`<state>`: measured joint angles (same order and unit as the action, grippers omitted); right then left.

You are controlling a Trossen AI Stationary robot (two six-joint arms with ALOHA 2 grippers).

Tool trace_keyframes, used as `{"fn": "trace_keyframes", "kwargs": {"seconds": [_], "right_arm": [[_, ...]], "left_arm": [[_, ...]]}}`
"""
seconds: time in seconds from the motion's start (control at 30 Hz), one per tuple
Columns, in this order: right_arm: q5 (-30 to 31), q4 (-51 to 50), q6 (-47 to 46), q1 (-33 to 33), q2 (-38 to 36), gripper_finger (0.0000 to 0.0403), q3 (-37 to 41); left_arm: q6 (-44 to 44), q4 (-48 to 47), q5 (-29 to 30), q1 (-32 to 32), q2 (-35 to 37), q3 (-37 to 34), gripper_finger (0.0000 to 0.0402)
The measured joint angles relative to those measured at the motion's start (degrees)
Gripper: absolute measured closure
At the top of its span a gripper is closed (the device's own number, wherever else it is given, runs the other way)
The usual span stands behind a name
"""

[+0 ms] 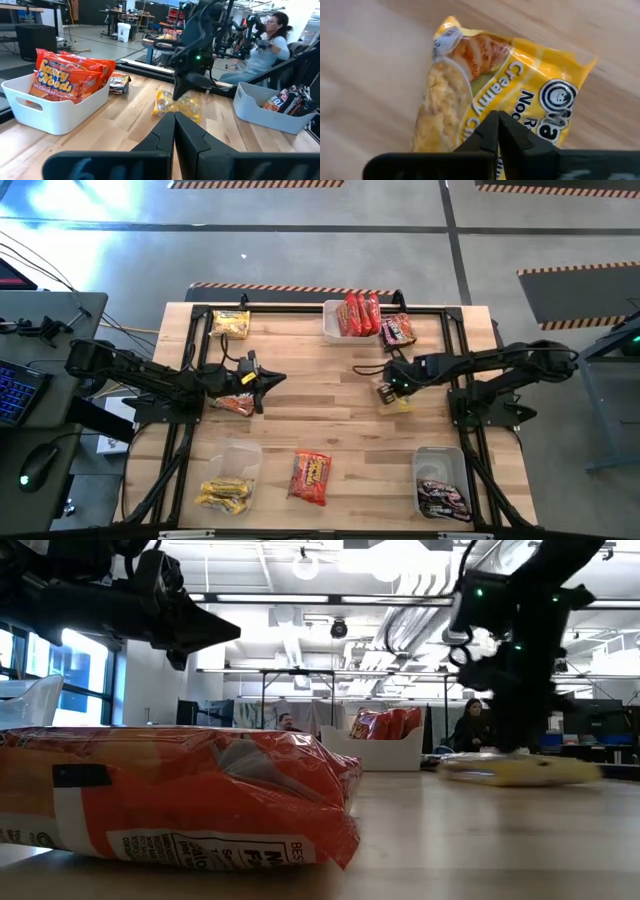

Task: Sort Maruchan noodles
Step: Put the yellow noodle pack into the transparent bin

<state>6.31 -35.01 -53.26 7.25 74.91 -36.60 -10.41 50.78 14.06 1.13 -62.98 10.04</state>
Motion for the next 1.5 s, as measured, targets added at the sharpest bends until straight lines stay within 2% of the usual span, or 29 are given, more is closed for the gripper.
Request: {"fn": "trace_keyframes", "kwargs": {"seconds": [0.17, 0.27, 0.37, 0.53, 0.7, 0.83, 0.93, 1.1, 1.2, 1.37, 1.5], "right_arm": [[-1.1, 16.2, 7.9, -0.4, 0.0, 0.0403, 0.0], [-2.8, 16.7, 12.9, -0.4, -0.2, 0.0403, -1.8], [-3.1, 7.9, 14.3, -0.6, -0.6, 0.0403, -5.0], [0.9, -9.1, 10.8, -2.1, -0.5, 0.0403, -6.5], [1.9, -15.4, 3.7, -4.3, -0.2, 0.0403, -3.7], [0.3, -10.2, 0.7, -5.7, 0.0, 0.0403, 0.1], [-2.2, 0.9, 0.7, -6.1, 0.1, 0.0403, 3.2], [-6.7, 22.3, 4.4, -6.3, 0.1, 0.0403, 7.0], [-7.4, 28.2, 8.2, -6.3, 0.1, 0.0403, 7.0], [-8.3, 25.2, 14.7, -6.3, -0.7, 0.0403, 3.7], [-1.4, 14.4, 16.2, -6.2, -0.8, 0.0403, 1.9]], "left_arm": [[0.0, 0.0, 0.4, 0.0, 0.0, 0.0, 0.0399], [0.0, 0.0, 0.4, 0.0, 0.0, 0.0, 0.0399], [0.0, 0.0, 0.4, 0.0, 0.0, 0.0, 0.0399], [0.1, -0.1, 0.4, 0.0, 0.0, 0.0, 0.0399], [0.1, -0.2, 0.4, 0.0, -0.1, 0.0, 0.0398], [0.4, -0.4, 0.4, 0.0, -1.7, 0.3, 0.0398], [1.5, -0.5, 0.0, 0.0, -4.5, 1.9, 0.0398], [2.6, -0.5, -4.6, 0.1, -11.7, 6.8, 0.0398], [3.0, -0.5, -5.2, 0.7, -16.3, 10.0, 0.0398], [6.2, -0.6, -5.2, 3.0, -23.9, 15.2, 0.0398], [8.9, -0.6, -5.2, 4.6, -30.3, 19.6, 0.0395]]}}
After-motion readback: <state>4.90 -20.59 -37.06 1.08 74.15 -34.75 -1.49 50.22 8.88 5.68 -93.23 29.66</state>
